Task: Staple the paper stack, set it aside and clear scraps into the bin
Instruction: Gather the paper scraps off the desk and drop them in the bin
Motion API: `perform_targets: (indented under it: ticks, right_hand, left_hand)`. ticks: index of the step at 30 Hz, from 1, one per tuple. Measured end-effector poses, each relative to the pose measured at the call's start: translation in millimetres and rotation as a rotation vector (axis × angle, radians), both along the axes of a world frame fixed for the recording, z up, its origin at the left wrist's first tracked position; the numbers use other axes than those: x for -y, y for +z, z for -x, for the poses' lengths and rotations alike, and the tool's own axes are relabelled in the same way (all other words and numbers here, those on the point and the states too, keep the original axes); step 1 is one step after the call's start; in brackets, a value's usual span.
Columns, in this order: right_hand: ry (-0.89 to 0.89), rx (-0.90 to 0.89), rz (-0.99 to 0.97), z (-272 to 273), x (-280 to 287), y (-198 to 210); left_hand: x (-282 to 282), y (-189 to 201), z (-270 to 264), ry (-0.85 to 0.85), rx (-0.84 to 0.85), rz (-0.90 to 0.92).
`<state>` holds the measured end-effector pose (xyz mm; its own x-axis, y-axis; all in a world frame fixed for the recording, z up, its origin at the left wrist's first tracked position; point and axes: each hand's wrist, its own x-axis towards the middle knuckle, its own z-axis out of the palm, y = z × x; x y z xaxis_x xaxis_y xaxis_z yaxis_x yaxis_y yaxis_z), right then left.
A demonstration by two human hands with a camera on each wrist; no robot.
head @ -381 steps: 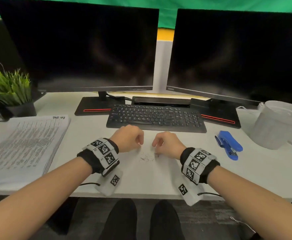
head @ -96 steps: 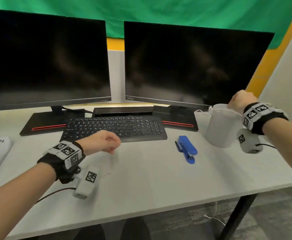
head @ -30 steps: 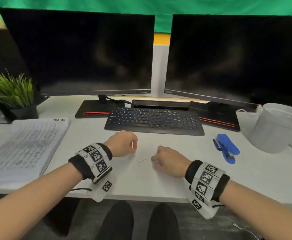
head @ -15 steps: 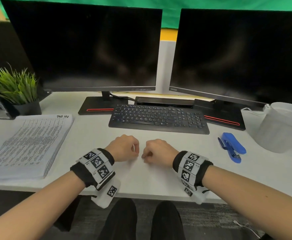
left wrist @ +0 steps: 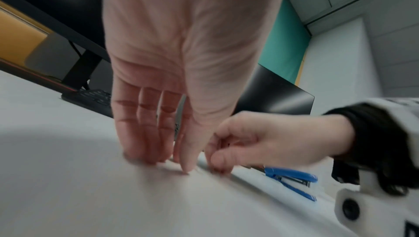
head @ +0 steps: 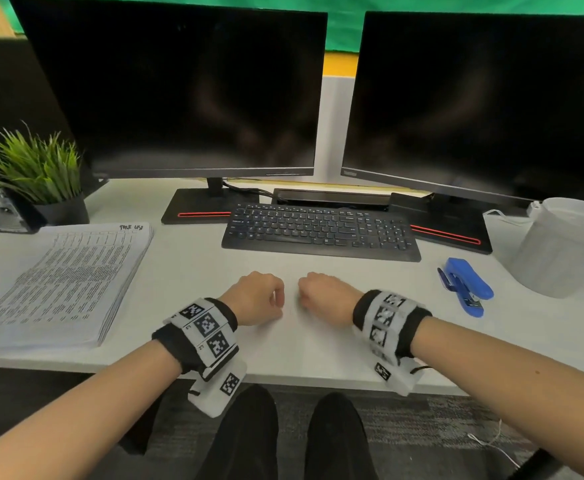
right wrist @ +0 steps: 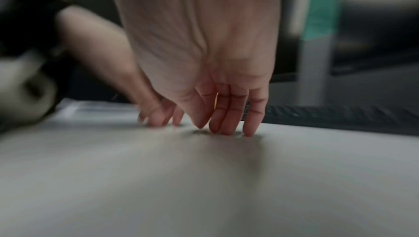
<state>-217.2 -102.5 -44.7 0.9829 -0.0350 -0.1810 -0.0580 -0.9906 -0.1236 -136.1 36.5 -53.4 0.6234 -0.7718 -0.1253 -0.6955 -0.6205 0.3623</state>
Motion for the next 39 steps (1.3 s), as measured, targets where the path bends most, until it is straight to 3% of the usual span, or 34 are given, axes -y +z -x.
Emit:
perform_targets:
  ticks: [3, 8, 14, 25, 32, 39]
  right_hand:
    - [-0.051, 0.039, -0.157, 2, 20, 7]
    - [-0.042, 0.024, -0.157, 9, 26, 3]
    - [0.026, 0.07, -0.052, 3, 13, 1]
    - [0.187, -0.016, 0.161, -3, 6, 0]
    - [0.082, -0.113, 0.166, -2, 2, -2]
    - [-0.054, -0.184, -0.004, -3, 15, -3]
  left_hand:
    - [5, -1, 0, -0.042, -0.005, 0.027]
    - [17, 0, -5, -0.064, 0.0, 0.046]
    - [26, 1, -7, -0.1, 0.021, 0.006]
    - [26, 2, -14, -0.22, 0.052, -0.016]
    - [28, 2, -18, -0.264, 0.054, -0.071]
    - [18, -2, -28, -0.222, -0.103, 0.019]
